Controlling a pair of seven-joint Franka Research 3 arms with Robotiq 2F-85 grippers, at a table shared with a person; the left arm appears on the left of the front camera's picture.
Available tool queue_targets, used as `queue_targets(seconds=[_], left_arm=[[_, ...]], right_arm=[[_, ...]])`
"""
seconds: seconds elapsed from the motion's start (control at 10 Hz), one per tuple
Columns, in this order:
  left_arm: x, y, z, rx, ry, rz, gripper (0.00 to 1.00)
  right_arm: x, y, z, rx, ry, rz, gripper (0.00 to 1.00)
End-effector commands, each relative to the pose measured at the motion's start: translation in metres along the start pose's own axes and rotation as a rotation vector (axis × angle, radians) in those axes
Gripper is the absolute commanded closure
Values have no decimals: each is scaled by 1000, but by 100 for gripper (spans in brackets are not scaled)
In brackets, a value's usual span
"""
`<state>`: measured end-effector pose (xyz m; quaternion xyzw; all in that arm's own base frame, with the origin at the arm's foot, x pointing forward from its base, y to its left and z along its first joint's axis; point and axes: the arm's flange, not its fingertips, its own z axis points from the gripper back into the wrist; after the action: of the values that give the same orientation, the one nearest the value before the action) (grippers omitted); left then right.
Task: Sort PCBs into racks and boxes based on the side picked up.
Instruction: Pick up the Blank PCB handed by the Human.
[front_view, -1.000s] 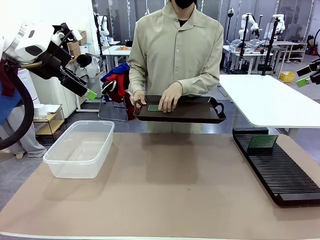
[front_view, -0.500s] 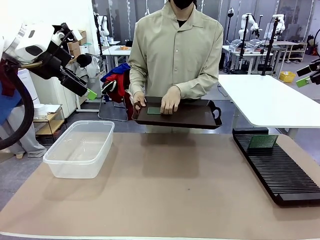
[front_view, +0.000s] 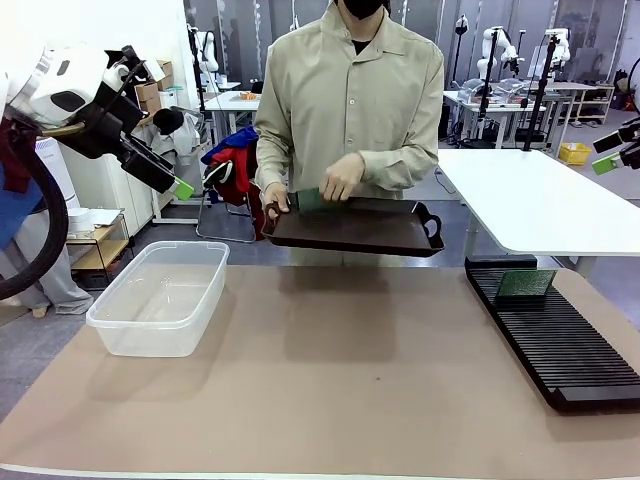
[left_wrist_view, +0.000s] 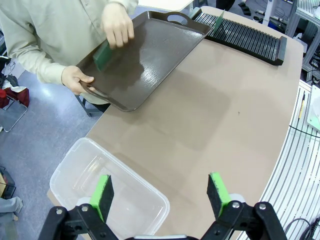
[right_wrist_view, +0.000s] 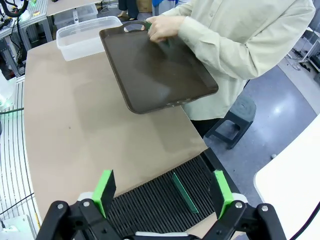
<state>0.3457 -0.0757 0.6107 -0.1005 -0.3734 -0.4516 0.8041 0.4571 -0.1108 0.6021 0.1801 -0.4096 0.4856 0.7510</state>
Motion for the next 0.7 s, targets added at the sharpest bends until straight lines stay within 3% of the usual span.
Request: queue_targets(seconds=[0.0, 0.6], left_arm=[[-1, 2, 1, -8, 2, 5, 0], [-1, 2, 1, -8, 2, 5, 0]], right_arm=[[1, 2, -2, 4, 2, 4, 0], [1, 2, -2, 4, 2, 4, 0]])
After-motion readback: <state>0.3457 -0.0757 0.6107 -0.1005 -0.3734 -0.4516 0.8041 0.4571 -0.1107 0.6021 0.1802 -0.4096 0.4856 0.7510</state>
